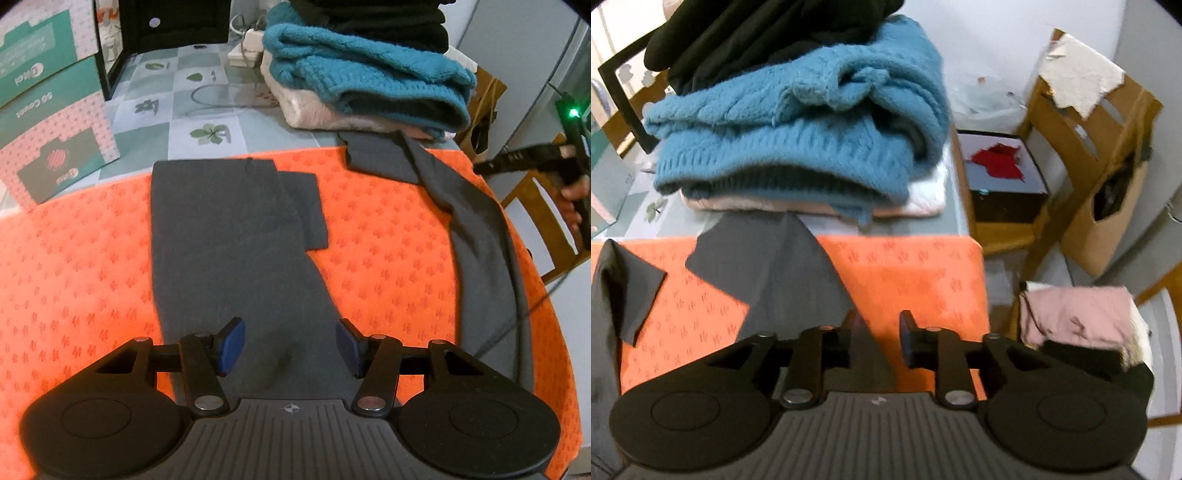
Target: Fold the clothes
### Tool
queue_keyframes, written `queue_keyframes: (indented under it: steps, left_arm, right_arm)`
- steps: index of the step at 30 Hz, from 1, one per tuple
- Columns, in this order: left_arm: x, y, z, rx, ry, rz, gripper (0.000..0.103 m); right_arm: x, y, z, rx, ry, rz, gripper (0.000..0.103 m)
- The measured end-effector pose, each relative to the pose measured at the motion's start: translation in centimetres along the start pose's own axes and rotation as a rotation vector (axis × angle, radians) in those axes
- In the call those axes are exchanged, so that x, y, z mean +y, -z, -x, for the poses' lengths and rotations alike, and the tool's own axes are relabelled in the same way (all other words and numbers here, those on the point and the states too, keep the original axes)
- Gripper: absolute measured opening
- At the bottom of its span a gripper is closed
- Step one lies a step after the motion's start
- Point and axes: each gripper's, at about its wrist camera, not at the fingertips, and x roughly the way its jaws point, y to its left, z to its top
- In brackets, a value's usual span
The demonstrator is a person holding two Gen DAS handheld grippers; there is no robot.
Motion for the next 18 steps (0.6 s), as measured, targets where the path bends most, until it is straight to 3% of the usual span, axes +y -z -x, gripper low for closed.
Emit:
queue_keyframes:
  steps: [2,7,8,9,10,13,18]
  left_arm:
    - [0.3,0.3,0.2,0.006,-0.007,0.010,0.057]
    - [0.9,1.0,0.5,0.021,-0.025,0.036,0.057]
    - [1.2,1.1,0.7,0.023,-0.033,0.045,0.057]
    - [1.4,1.2,0.8,0.024,-0.041,0.053,0.057]
    - [1.7,1.3,0.9,0.022,-0.049,0.062,0.057]
    - [2.6,1.5,1.4,0.016,-0.072,0.089,0.057]
    - [3.7,1.6,2.4,-0.002,-0.102,0.117,0.057]
  right_arm:
    - [-0.1,-0.7,-1.4,0.010,-0.035,0.007,0.038]
    - [0.8,-1.5,-4.6,0.055,-0.121,0.020,0.039]
    - [1.2,-1.5,-4.9,0.061,-0.122,0.030,0.030]
    - [1.4,-1.5,-4.9,0.058,-0.120,0.029,0.011]
    - [1.5,-1.5,-4.9,0.054,-0.117,0.029,0.005]
    - [1.6,-1.7,-3.6,0.011,-0.091,0.019,0.004]
    - [-0.5,-2.1,-0.2,-0.077,0.034,-0.001,0.004]
